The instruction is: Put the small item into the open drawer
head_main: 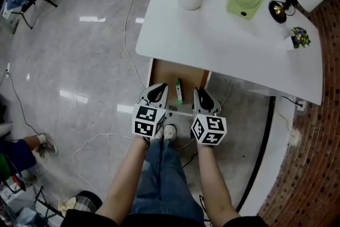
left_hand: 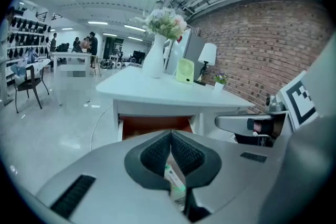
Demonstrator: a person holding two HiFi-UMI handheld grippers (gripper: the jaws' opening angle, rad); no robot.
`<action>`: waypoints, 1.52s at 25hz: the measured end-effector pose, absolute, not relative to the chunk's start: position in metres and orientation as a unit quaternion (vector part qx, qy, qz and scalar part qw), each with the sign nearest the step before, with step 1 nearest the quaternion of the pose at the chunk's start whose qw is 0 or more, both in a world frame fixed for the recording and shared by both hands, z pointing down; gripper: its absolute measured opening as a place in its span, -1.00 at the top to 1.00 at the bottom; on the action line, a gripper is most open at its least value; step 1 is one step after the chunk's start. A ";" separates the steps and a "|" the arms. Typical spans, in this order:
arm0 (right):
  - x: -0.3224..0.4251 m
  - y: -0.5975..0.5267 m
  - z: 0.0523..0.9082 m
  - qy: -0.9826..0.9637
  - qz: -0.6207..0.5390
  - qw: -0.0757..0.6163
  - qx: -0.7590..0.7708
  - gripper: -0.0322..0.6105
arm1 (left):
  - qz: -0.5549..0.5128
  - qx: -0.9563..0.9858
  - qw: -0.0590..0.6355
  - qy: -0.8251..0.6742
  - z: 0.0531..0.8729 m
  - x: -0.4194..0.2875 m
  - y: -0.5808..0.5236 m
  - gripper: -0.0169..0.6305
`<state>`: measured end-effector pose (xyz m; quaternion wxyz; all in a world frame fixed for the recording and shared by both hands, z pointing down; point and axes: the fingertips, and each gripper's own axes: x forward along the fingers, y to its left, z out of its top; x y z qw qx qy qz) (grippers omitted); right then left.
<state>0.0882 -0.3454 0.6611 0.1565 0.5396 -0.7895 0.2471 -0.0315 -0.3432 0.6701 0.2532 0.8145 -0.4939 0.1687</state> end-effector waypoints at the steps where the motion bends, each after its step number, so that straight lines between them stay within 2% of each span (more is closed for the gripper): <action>1: 0.093 -0.339 0.640 -0.789 0.242 0.150 0.545 0.71 | 0.167 0.815 0.251 -0.495 0.651 -0.033 -0.337 0.88; 9: 0.125 -0.327 0.479 -0.786 0.173 0.063 0.590 0.84 | 0.135 0.835 0.178 -0.503 0.506 -0.032 -0.336 0.88; 18: 0.156 -0.308 0.371 -0.787 0.109 0.006 0.607 0.89 | 0.087 0.854 0.095 -0.503 0.382 -0.020 -0.336 0.88; 25: 0.166 -0.292 0.341 -0.790 0.084 -0.022 0.607 0.89 | 0.070 0.854 0.077 -0.510 0.356 -0.025 -0.323 0.88; 38: 0.167 -0.294 0.346 -0.793 0.083 -0.019 0.603 0.90 | 0.069 0.851 0.068 -0.516 0.355 -0.028 -0.326 0.88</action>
